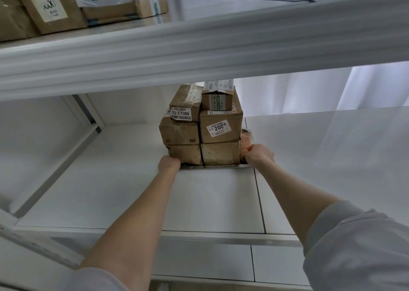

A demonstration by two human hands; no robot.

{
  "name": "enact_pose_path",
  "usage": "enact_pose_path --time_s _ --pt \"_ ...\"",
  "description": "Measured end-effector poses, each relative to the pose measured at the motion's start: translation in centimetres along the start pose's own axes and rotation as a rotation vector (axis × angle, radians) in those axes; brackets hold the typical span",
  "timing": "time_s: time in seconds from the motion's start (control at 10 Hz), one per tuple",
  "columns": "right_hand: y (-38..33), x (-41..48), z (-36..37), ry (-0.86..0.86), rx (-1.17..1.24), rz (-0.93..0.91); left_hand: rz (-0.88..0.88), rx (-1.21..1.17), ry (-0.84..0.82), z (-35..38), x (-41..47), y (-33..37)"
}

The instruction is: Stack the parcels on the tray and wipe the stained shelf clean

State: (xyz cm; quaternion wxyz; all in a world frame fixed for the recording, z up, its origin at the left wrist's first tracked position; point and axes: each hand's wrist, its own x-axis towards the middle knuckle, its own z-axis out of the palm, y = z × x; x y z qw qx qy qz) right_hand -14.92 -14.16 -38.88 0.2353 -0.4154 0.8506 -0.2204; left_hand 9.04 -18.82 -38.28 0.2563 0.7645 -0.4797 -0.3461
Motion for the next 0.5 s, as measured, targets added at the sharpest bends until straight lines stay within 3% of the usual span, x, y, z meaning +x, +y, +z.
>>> enact_pose_path --time_s 0.2,0.5 --pt "0.4 -1.2 -0.5 -0.03 -0.022 -0.026 0.027 0.024 -0.028 0.1 -1.7 0.2" --pt "2.3 -3.8 -3.5 -0.007 -0.042 -0.093 0.033 0.248 0.072 -0.2 -6.6 1.4"
